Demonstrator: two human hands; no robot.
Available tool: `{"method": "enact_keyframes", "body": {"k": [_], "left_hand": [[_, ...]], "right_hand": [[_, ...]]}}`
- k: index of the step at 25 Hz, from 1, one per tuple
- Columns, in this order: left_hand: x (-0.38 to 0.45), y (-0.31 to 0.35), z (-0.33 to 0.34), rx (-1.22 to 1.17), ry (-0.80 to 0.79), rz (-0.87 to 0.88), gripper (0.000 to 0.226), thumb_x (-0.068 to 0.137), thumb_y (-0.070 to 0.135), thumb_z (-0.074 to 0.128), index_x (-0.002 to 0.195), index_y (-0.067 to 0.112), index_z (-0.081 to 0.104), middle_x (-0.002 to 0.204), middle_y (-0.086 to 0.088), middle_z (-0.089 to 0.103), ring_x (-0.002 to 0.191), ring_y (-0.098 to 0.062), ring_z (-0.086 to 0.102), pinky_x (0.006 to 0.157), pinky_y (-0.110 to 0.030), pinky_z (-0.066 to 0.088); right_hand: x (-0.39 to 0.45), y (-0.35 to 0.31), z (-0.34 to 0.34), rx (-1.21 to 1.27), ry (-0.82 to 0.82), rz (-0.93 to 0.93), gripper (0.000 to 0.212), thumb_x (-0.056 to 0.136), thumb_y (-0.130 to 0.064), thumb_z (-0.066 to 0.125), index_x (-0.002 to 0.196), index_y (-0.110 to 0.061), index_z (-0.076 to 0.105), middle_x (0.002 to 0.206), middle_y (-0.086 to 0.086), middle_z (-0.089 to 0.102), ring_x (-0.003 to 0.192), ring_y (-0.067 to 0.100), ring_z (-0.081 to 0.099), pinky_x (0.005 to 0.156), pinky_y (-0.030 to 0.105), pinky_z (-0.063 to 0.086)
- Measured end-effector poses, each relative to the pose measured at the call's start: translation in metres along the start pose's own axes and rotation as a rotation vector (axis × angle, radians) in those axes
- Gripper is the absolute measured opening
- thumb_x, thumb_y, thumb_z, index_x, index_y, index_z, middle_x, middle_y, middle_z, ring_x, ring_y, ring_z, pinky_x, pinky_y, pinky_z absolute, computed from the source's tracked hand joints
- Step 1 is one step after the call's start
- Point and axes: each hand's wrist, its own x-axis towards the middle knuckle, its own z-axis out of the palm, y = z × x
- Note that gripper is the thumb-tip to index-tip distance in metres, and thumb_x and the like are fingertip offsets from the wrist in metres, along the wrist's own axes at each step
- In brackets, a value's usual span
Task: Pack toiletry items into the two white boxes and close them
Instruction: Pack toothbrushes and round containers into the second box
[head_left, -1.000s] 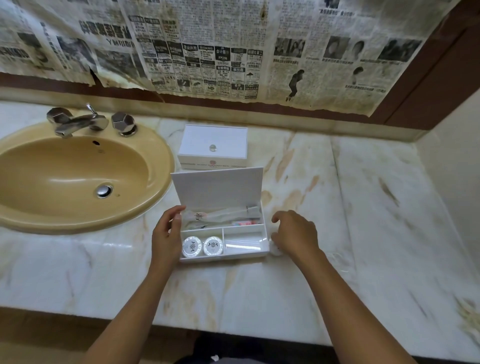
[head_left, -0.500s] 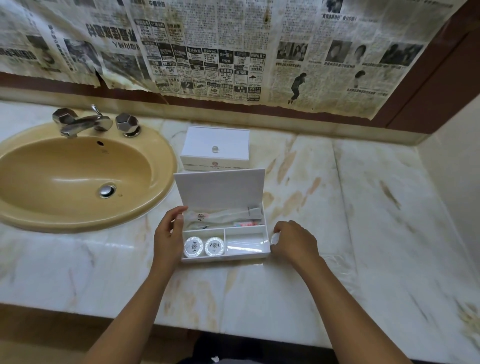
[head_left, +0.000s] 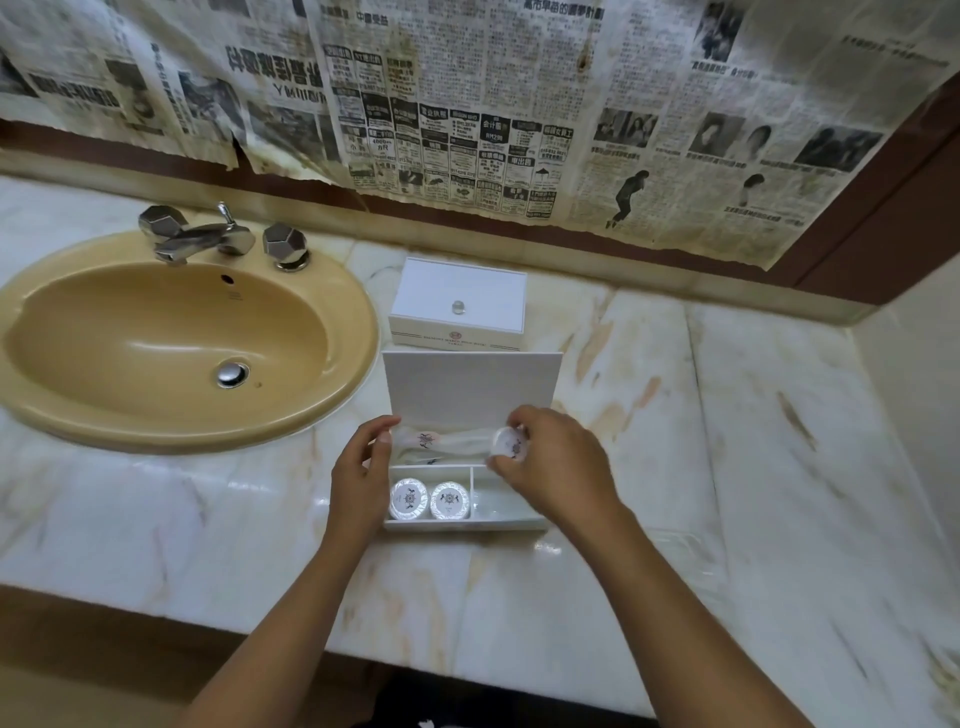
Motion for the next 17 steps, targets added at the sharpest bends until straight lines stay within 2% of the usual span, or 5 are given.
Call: {"method": "enact_keyframes", "body": {"k": [2, 5, 10, 17], "left_hand": [[0.001, -0.001, 0.0, -0.012, 0.005, 0.002, 0.03, 0.101, 0.01, 0.046, 0.104, 0.032, 0.065, 0.108, 0.018, 0.065, 0.09, 0.008, 0.057, 0.078, -0.007, 0.042], [0.001, -0.001, -0.001, -0.019, 0.002, -0.007, 0.034, 0.101, 0.009, 0.045, 0.102, 0.038, 0.064, 0.108, 0.018, 0.066, 0.091, 0.004, 0.059, 0.077, -0.009, 0.044], [0.003, -0.002, -0.001, -0.01, -0.006, -0.005, 0.034, 0.101, 0.01, 0.046, 0.102, 0.039, 0.064, 0.11, 0.018, 0.066, 0.093, 0.001, 0.059, 0.078, -0.011, 0.044], [0.003, -0.003, -0.002, -0.013, -0.012, -0.005, 0.034, 0.101, 0.011, 0.046, 0.103, 0.039, 0.064, 0.104, 0.027, 0.066, 0.093, 0.0, 0.06, 0.079, -0.012, 0.045]], "right_hand": [[-0.004, -0.02, 0.016, -0.05, -0.065, -0.1, 0.039, 0.08, -0.046, 0.066, 0.111, -0.023, 0.062, 0.11, 0.002, 0.058, 0.106, 0.024, 0.054, 0.088, 0.035, 0.04], [-0.008, -0.038, 0.039, -0.142, -0.157, -0.164, 0.039, 0.08, -0.048, 0.065, 0.109, -0.022, 0.065, 0.109, 0.005, 0.059, 0.107, 0.026, 0.053, 0.09, 0.037, 0.037], [0.002, -0.042, 0.052, -0.274, -0.193, -0.154, 0.039, 0.083, -0.05, 0.063, 0.102, -0.016, 0.066, 0.107, 0.006, 0.066, 0.104, 0.027, 0.057, 0.093, 0.038, 0.033], [0.005, -0.042, 0.06, -0.365, -0.251, -0.151, 0.039, 0.088, -0.047, 0.059, 0.11, -0.014, 0.061, 0.112, 0.01, 0.065, 0.108, 0.029, 0.058, 0.102, 0.041, 0.027]]}}
